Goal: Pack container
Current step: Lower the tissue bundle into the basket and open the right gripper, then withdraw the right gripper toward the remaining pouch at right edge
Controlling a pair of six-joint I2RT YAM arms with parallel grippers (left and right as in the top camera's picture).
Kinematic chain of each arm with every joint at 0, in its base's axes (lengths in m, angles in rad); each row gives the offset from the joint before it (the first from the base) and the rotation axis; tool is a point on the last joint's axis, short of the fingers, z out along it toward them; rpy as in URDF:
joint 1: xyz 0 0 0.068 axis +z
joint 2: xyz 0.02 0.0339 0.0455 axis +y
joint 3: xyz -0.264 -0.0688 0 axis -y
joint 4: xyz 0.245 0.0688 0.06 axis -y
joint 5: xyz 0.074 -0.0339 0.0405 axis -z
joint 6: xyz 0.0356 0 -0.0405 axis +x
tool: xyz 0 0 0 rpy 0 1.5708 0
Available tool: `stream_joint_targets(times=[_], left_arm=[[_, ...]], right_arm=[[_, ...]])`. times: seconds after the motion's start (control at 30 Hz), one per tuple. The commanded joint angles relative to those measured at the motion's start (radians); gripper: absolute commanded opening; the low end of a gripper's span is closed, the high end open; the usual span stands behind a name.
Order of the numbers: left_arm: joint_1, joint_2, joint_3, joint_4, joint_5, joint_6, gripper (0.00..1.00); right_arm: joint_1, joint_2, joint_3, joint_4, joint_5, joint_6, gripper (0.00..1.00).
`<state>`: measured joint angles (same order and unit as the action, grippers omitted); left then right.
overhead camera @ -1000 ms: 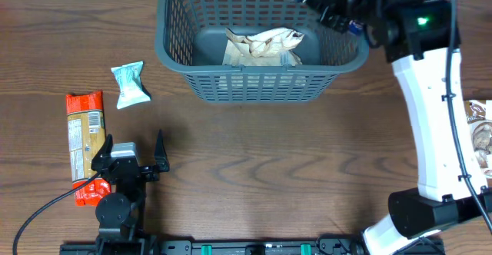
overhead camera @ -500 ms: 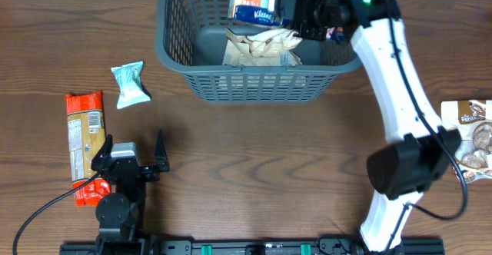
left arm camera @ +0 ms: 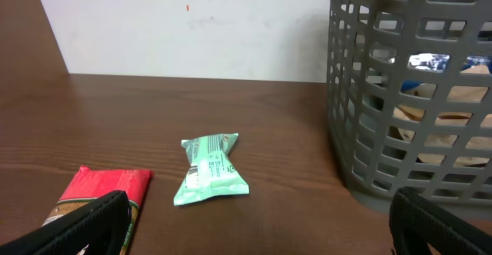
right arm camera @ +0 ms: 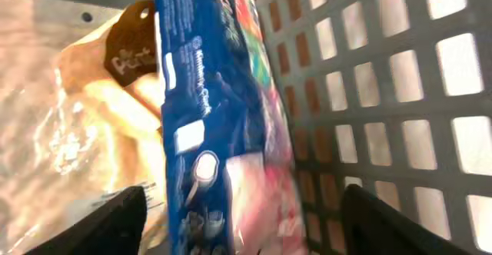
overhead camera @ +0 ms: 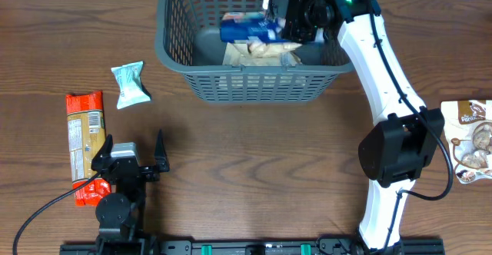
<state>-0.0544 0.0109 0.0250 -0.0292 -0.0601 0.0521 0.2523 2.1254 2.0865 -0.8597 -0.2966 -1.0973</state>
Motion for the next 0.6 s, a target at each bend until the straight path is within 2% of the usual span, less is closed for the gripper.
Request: stream_joint_targets(times=[0.0, 0.3, 0.43, 0.57], left_arm=[[-0.002, -0.007, -0.021, -0.037, -0.027, -0.005, 0.99], [-0.002, -0.007, -0.021, -0.037, -0.027, -0.005, 0.99], [-0.002, -0.007, -0.021, -0.037, -0.027, -0.005, 0.98], [-0.002, -0.007, -0.021, -0.037, -0.027, -0.005, 0.99]], right_arm=[[0.004, -0.047, 0.016, 0.021, -0.018, 0.051, 0.75], [-0.006, -0.130, 0.127, 0.040, -0.058, 0.178, 0.75], [-0.063, -0.192, 0.196, 0.038, 0.022, 0.294, 0.69], [-0.155, -0.254, 0.211, 0.045, 0.133, 0.460, 0.74]])
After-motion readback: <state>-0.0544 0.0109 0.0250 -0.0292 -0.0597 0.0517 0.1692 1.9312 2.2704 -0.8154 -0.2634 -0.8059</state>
